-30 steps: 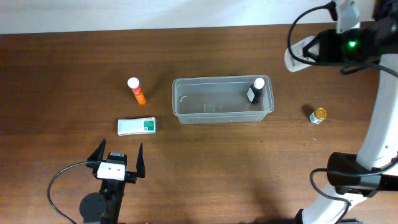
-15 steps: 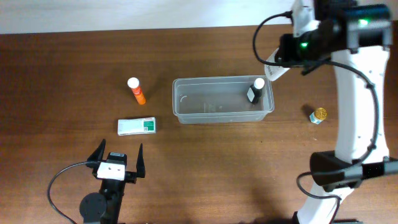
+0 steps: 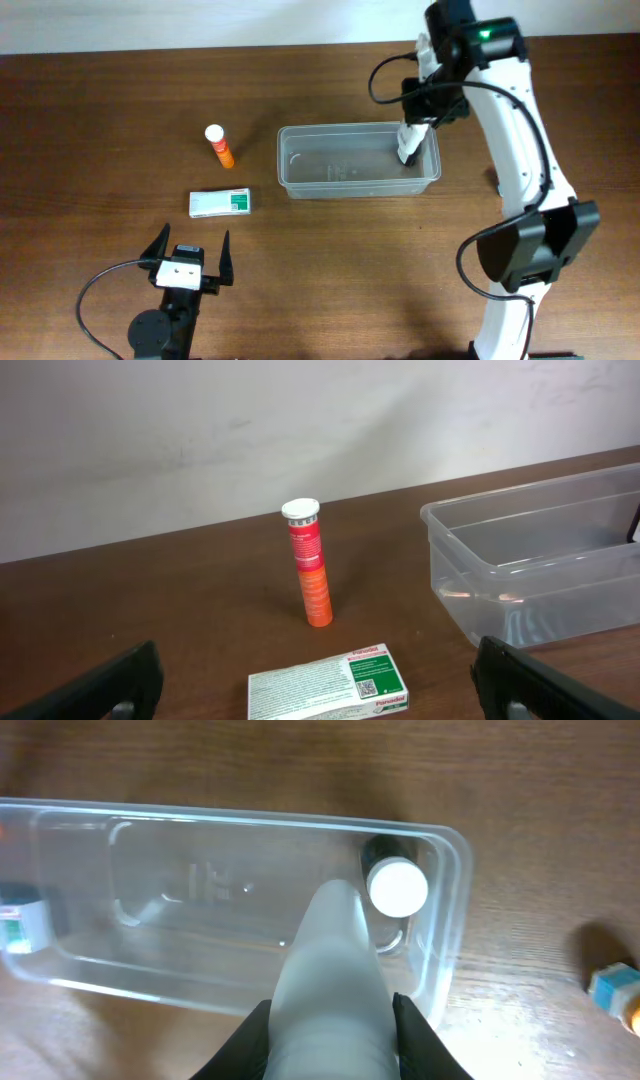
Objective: Pack container
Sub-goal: 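Lift the spray bottle and carry it over the container, then lower the spray bottle into the container beside the brown bottle, release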
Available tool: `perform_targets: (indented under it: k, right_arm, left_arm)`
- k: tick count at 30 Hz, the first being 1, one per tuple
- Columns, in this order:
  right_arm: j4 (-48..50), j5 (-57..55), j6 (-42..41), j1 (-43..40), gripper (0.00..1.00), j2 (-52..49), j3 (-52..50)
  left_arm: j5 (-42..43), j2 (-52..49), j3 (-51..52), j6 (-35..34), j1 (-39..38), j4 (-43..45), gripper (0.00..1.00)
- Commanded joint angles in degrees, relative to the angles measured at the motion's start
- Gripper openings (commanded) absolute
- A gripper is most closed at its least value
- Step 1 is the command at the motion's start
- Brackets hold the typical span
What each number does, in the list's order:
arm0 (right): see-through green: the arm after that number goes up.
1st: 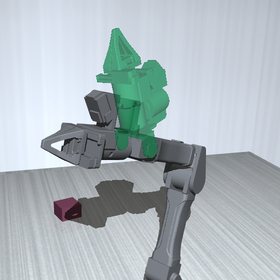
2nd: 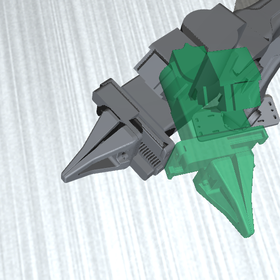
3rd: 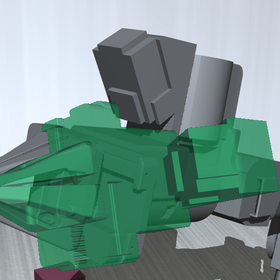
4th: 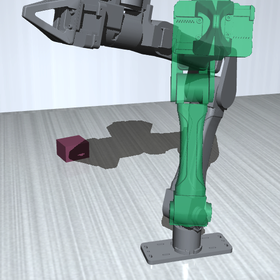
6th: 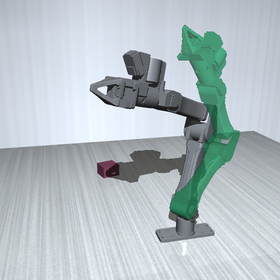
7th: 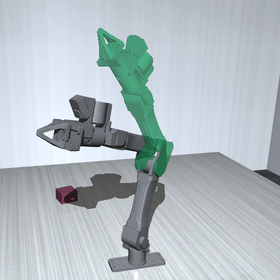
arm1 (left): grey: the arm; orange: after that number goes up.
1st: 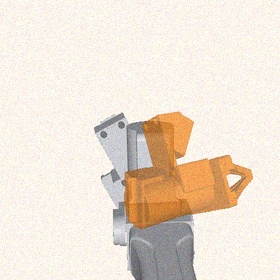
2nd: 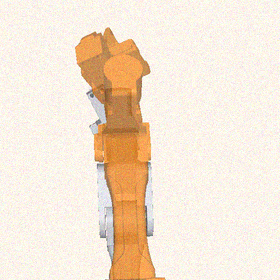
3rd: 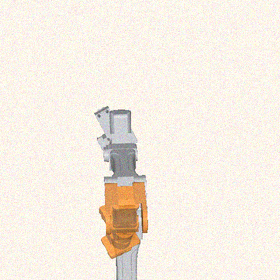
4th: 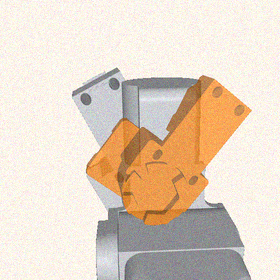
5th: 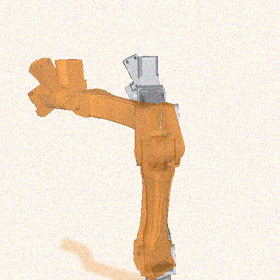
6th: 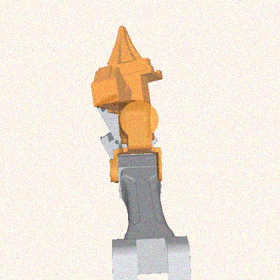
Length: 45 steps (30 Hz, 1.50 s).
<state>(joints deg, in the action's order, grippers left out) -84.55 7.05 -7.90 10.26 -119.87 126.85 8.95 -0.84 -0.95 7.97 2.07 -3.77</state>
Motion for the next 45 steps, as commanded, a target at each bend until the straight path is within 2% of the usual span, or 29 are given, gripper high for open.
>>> perform_targets:
  k: [1, 8, 13, 20, 30, 45]
  right_arm:
    - [2.5, -0.7, -1.6, 0.9, 0.19, 0.5, -3.9]
    - [11.4, 0.2, -2.1, 1.1, 0.19, 0.5, -12.4]
    - [15.3, 0.2, -2.1, 1.9, 0.20, 0.5, -14.5]
    - [17.2, -0.5, -2.1, 3.1, 0.20, 0.4, -14.8]
    - [22.3, -2.9, -2.1, 3.3, 0.20, 0.4, -21.0]
    - [23.3, -5.4, -2.1, 3.3, 0.21, 0.4, -21.2]
  left_arm:
    - [-0.2, 0.5, 0.4, 0.9, 0.3, 0.1, 0.99]
    - [-0.2, 0.5, 0.4, 0.9, 0.3, 0.1, 0.99]
    - [-0.2, 0.5, 0.4, 0.9, 0.3, 0.1, 1.00]
    - [-0.2, 0.5, 0.4, 0.9, 0.3, 0.1, 0.99]
    - [-0.2, 0.5, 0.4, 0.9, 0.3, 0.1, 0.99]
    - [-0.2, 0.5, 0.4, 0.9, 0.3, 0.1, 1.00]
